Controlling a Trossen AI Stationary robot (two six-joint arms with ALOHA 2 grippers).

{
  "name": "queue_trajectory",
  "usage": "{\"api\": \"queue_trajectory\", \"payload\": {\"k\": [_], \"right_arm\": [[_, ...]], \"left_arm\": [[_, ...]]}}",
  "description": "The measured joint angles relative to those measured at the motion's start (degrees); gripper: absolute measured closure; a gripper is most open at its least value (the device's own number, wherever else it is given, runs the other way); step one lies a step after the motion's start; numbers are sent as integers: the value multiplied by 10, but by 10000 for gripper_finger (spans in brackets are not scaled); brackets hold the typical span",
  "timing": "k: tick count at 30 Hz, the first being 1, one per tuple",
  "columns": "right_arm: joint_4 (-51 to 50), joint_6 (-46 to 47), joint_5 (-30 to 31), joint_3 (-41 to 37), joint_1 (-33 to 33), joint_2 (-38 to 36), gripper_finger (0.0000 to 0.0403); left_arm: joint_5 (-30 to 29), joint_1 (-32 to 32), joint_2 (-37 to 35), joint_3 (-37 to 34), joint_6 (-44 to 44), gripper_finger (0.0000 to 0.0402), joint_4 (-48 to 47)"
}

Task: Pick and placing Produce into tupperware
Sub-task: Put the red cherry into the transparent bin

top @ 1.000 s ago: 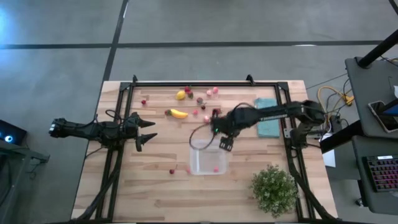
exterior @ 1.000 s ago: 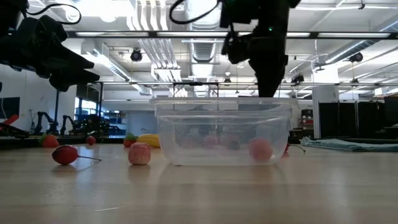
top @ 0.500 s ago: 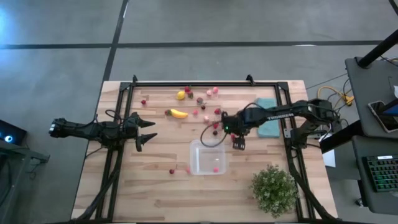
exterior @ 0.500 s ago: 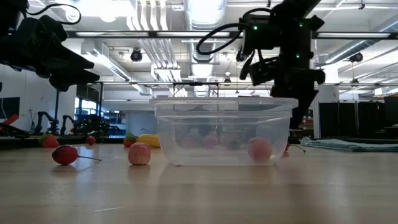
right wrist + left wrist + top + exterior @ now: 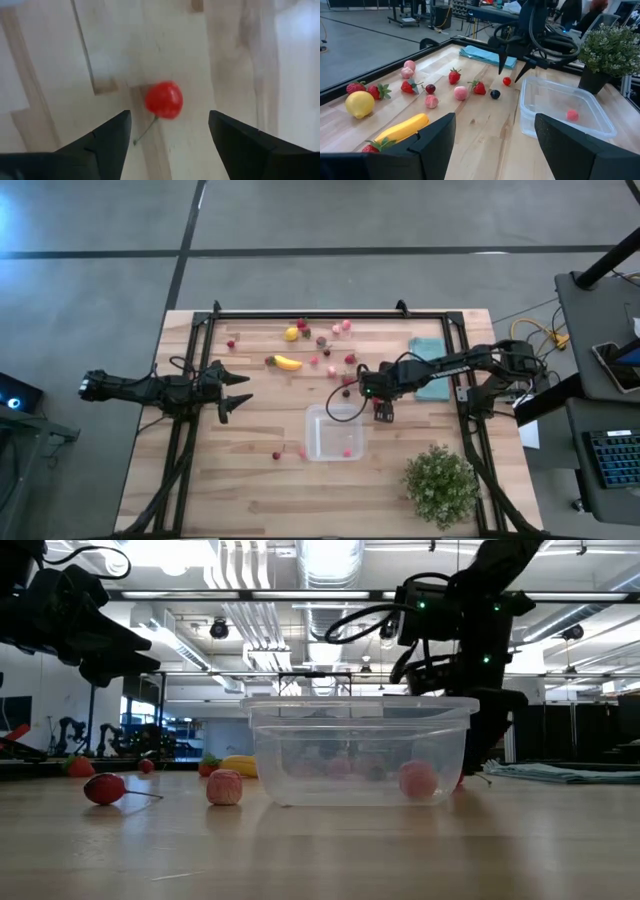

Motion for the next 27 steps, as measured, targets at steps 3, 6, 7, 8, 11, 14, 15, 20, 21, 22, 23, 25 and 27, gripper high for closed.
{"api": "queue_trajectory", "payload": {"k": [3, 6, 7, 8, 11, 14, 15, 20, 21, 22, 23, 25, 27], "right_arm": [[31, 2, 0, -7, 0, 0, 147], [54, 11, 0, -11, 0, 0, 153], [58, 14, 0, -14, 0, 0, 156], [60, 18, 0, -15, 0, 0, 160], [61, 20, 0, -23, 0, 0, 174], [60, 26, 0, -33, 0, 0, 190], [60, 32, 0, -34, 0, 0, 195], [74, 51, 0, -34, 0, 0, 225], [78, 53, 0, -34, 0, 0, 231], [82, 55, 0, -34, 0, 0, 237], [85, 58, 0, -34, 0, 0, 243], [89, 63, 0, -34, 0, 0, 255], [89, 65, 0, -34, 0, 0, 268]], "left_arm": [[0, 0, -1, 0, 0, 143, 1], [0, 0, -1, 0, 0, 143, 1], [0, 0, -1, 0, 0, 143, 0], [0, 0, -1, 0, 0, 143, 0], [0, 0, -1, 0, 0, 143, 0], [0, 0, -1, 0, 0, 143, 0], [0, 0, -1, 0, 0, 143, 0], [0, 0, -1, 0, 0, 143, 0], [0, 0, -1, 0, 0, 143, 0], [0, 0, -1, 0, 0, 143, 0], [0, 0, -1, 0, 0, 143, 0], [0, 0, -1, 0, 0, 143, 0], [0, 0, -1, 0, 0, 143, 0]]}}
